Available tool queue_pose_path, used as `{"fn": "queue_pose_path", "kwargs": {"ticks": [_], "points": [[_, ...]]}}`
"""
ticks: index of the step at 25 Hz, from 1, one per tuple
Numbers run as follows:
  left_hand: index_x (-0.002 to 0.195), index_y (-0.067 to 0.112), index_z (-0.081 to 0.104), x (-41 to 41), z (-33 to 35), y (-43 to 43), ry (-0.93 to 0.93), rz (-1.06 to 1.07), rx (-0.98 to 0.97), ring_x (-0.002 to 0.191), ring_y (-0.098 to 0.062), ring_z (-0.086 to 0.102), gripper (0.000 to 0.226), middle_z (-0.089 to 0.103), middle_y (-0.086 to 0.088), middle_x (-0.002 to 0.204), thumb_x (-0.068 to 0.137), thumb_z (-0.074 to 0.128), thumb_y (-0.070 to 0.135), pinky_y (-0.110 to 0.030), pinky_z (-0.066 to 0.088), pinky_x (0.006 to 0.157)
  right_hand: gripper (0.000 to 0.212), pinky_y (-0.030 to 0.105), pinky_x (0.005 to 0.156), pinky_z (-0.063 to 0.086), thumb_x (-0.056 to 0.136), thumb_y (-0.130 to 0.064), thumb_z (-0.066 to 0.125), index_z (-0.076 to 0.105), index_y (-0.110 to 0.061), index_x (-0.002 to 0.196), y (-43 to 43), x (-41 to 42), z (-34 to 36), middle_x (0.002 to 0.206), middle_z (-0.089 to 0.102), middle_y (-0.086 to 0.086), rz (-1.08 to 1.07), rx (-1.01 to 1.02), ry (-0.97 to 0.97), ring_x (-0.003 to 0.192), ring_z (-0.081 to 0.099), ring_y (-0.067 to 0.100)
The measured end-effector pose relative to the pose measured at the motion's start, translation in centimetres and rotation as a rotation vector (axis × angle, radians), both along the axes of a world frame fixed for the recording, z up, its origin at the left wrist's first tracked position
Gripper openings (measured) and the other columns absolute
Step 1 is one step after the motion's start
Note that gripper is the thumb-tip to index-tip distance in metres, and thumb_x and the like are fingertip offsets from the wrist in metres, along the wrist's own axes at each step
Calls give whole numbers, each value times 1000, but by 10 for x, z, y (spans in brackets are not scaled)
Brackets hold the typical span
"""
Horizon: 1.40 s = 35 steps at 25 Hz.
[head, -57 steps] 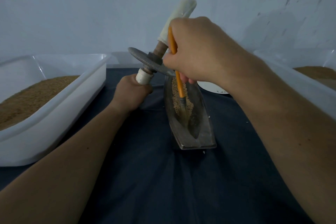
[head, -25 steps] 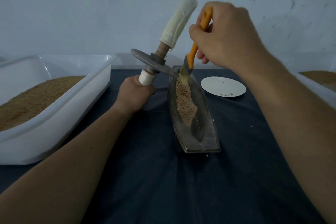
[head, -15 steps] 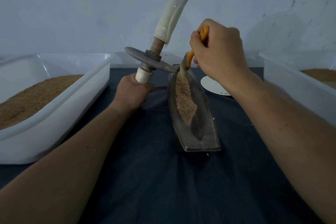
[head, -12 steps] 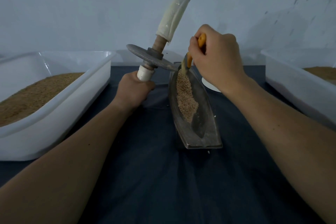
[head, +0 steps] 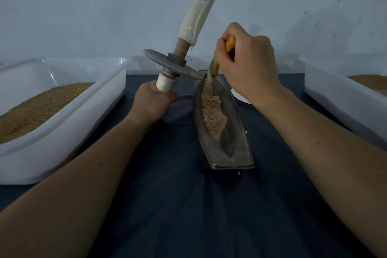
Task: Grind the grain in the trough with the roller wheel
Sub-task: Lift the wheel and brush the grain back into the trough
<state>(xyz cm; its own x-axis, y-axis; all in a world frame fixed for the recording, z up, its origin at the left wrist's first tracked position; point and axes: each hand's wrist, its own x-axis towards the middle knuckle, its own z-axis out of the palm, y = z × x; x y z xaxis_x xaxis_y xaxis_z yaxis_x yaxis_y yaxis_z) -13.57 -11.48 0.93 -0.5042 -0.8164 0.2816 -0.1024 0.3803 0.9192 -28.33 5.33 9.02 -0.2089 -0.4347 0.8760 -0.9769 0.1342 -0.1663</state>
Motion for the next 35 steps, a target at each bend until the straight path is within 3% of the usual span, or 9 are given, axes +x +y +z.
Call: {"fn": "queue_pose_path", "kwargs": {"ticks": [5, 8, 11, 18, 23, 28, 35], "points": [[75, 16, 59, -1, 0, 0, -5, 0, -1, 51, -16, 54, 13, 58, 0, 56, 70, 71, 17, -33, 46, 51, 25, 43, 60, 55, 105, -31, 51, 60, -11, 94, -4, -4, -12, 66, 58, 2, 13, 145, -17, 58, 58, 18], [76, 15, 59, 0, 0, 0, -7, 7, -6, 51, -16, 54, 13, 58, -1, 57, 71, 71, 16, -32, 47, 51, 26, 41, 58, 54, 103, -31, 50, 59, -12, 89, -3, -5, -8, 63, 55, 0, -9, 77, -25, 55, 55, 16], [78, 14, 60, 0, 1, 1, -17, 17, -16, 52, -16, 55, 13, 60, -2, 58, 72, 72, 16, -32, 48, 51, 24, 40, 59, 57, 105, -33, 50, 62, -12, 99, -2, -5, -6, 69, 61, 2, 0, 4, -17, 60, 62, 17], [74, 16, 58, 0, 1, 1, -2, 11, -4, 50, -14, 54, 14, 58, 1, 55, 71, 71, 15, -31, 45, 50, 25, 45, 62, 55, 105, -29, 52, 63, -9, 97, -4, -9, -21, 69, 61, 4, 8, 118, -20, 61, 60, 21], [75, 15, 58, 1, 1, 2, 6, -3, 2, 52, -17, 52, 14, 57, -3, 59, 70, 71, 16, -33, 45, 51, 24, 42, 55, 53, 104, -29, 51, 62, -9, 95, -4, -8, -15, 65, 59, 1, 27, 3, -13, 56, 58, 18], [75, 15, 58, 0, 1, 1, -3, 1, -4, 50, -15, 53, 14, 57, -2, 58, 71, 72, 16, -31, 45, 49, 24, 44, 61, 55, 104, -29, 53, 63, -9, 96, -6, -9, -24, 69, 61, 3, 19, 120, -45, 61, 60, 19], [71, 16, 57, -1, 0, -1, 7, 12, -3, 48, -15, 51, 15, 56, -2, 55, 68, 71, 17, -30, 43, 47, 22, 42, 60, 56, 104, -28, 53, 64, -11, 96, -6, -4, -22, 68, 61, 1, 37, 75, -66, 60, 61, 15]]}}
